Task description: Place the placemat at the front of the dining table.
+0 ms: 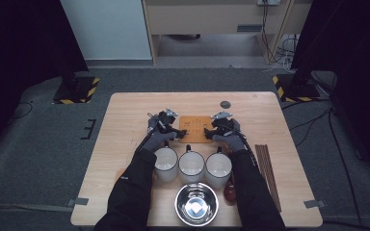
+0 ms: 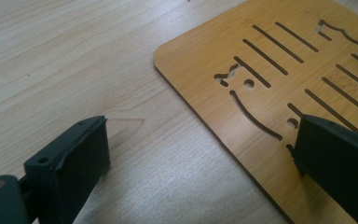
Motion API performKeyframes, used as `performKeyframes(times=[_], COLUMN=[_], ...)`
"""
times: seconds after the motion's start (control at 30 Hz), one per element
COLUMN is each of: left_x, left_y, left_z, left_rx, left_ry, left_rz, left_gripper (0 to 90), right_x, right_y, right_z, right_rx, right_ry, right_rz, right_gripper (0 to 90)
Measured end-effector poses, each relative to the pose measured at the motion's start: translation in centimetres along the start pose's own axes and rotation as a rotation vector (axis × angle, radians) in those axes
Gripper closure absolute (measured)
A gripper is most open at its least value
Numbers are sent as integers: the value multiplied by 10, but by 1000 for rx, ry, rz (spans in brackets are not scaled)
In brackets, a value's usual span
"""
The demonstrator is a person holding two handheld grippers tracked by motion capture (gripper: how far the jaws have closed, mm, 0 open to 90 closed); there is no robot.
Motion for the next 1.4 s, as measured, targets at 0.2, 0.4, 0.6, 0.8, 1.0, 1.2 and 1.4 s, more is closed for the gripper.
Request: performKeyframes(times=[0.2,0.4,0.6,0.8,1.0,1.2,1.4], left_x=[0,0,0,0,0,-2,-4], left_y=[0,0,-1,-1,-1,-7,-22], left_z=[0,0,0,-1,-1,-3,-7], left_rx=[-14,-11,4,6,27,30,29], left_ry=[-12,-12,-21,-34,-51,-62,-78], left_rz=[2,6,4,9,17,32,55], left_gripper=[23,27,40,44,39,37,48], right_x=[-1,-1,-1,-1,-2,-6,-11], right_y=[1,1,1,0,-1,-7,-16], right_z=[-1,-1,-1,0,1,4,10], right_rx=[8,9,2,-9,-23,-35,-27], right_ry=[4,1,-3,2,16,37,59], right_rz=[1,0,4,7,20,53,78], right_gripper=[157,155,166,166,165,164,164])
Point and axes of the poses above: each handheld gripper's, and its own axes: y roughly forward along the jaws, x roughly out of its underside, z roughly to its right, the point moved 2 cm from there along y, roughly forward along the jaws, and after that the axes turned 5 degrees about x, right-handed, at the moved point
